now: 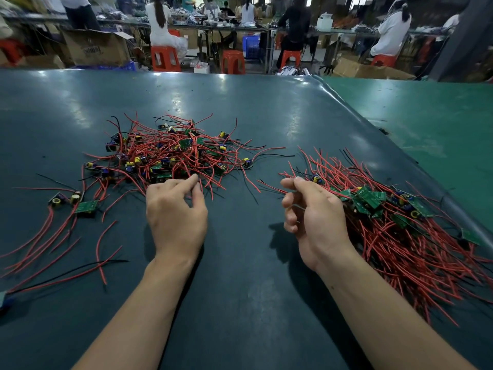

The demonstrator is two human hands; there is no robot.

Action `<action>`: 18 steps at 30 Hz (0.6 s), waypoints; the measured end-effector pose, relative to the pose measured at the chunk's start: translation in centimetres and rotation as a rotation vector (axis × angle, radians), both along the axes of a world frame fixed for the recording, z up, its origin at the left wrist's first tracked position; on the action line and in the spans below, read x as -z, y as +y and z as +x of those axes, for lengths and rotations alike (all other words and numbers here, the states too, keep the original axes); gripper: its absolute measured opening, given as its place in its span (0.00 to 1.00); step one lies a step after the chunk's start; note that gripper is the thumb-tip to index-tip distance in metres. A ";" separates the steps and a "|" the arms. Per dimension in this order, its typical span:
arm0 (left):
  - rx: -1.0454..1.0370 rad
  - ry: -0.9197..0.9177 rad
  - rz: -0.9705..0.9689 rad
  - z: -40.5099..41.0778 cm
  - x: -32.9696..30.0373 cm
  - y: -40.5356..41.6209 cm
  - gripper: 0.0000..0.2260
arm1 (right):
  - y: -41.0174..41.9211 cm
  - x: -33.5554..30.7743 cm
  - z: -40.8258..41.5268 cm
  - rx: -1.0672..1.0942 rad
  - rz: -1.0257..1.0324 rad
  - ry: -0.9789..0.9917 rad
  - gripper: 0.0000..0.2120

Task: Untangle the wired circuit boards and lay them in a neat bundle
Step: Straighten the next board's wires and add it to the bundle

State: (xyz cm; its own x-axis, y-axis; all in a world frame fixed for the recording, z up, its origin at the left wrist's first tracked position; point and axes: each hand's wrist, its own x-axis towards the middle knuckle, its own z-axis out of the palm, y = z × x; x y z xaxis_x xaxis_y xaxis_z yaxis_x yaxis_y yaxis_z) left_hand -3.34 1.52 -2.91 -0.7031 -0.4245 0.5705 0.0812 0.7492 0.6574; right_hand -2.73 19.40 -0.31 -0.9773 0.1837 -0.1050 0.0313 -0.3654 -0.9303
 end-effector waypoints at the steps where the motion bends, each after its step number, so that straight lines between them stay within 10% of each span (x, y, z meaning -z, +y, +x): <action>1: 0.033 0.068 -0.007 0.1 -0.2 0.2 0.09 | 0.0 0.0 0.0 -0.008 0.011 -0.002 0.11; 6: 0.008 0.151 -0.070 0.1 -0.2 0.7 0.12 | -0.3 0.4 0.1 -0.067 0.098 0.001 0.11; 12: -0.117 -0.421 -0.051 -0.5 0.6 -0.5 0.24 | -0.4 0.7 0.1 -0.119 0.158 0.017 0.12; 18: -0.055 -0.137 0.136 -0.4 0.3 -0.9 0.12 | -0.2 0.9 0.1 -0.132 0.171 0.019 0.12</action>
State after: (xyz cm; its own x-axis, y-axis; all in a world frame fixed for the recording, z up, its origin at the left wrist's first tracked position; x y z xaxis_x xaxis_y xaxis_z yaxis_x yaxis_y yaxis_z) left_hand -3.74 0.59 -3.26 -0.7441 -0.5307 0.4058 -0.0548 0.6539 0.7546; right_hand -2.65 19.24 -1.18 -0.9956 0.0679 -0.0650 0.0506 -0.1959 -0.9793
